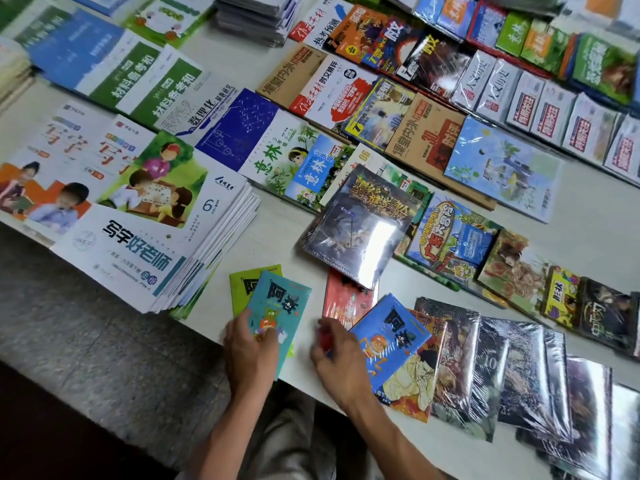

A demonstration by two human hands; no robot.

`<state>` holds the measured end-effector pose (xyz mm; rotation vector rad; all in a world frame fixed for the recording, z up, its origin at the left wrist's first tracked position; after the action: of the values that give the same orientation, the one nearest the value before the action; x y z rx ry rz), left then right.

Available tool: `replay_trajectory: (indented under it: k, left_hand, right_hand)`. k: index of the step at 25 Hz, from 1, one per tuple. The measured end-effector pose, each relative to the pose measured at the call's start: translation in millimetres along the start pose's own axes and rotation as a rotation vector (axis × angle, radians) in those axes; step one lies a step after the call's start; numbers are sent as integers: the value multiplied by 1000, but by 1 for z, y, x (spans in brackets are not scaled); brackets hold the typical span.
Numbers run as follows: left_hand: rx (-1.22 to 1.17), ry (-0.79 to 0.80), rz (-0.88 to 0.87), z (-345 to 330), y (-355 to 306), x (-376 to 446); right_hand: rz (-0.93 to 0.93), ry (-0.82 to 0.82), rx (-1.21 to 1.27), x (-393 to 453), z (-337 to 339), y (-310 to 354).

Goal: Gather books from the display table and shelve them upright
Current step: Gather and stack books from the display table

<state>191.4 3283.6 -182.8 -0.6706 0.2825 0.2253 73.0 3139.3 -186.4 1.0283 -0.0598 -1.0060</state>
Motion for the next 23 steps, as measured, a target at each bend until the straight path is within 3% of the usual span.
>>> replay_trajectory:
  k: [3, 5, 8, 12, 16, 23]
  left_hand:
    - [-94, 299, -27, -40, -36, -38]
    - [-22, 433, -120, -69, -56, -61]
    - [34, 433, -126, -91, -68, -73]
    - [-70, 327, 55, -92, -65, -63]
    - [-89, 322, 126, -95, -64, -56]
    - [7, 398, 204, -107, -33, -64]
  right_hand:
    - [-24, -364, -14, -19, 64, -38]
    - [-166, -455, -1, -27, 90, -64]
    - [-332, -438, 165, -24, 93, -79]
    - [-378, -358, 455, -7, 82, -76]
    - [-485, -329, 579, 8, 79, -85]
    - [-476, -206, 517, 6, 78, -92]
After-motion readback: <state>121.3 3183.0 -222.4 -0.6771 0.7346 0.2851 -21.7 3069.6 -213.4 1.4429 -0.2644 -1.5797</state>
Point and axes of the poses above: each hand's wrist, its own x-axis towards the middle knuckle, its own z-axis out of the back of the hand, y = z × x, the point moved 7 cm from there along x, towards the middle knuckle, and after that the axes turned 12 degrees about -y, right-handed, at the moved point
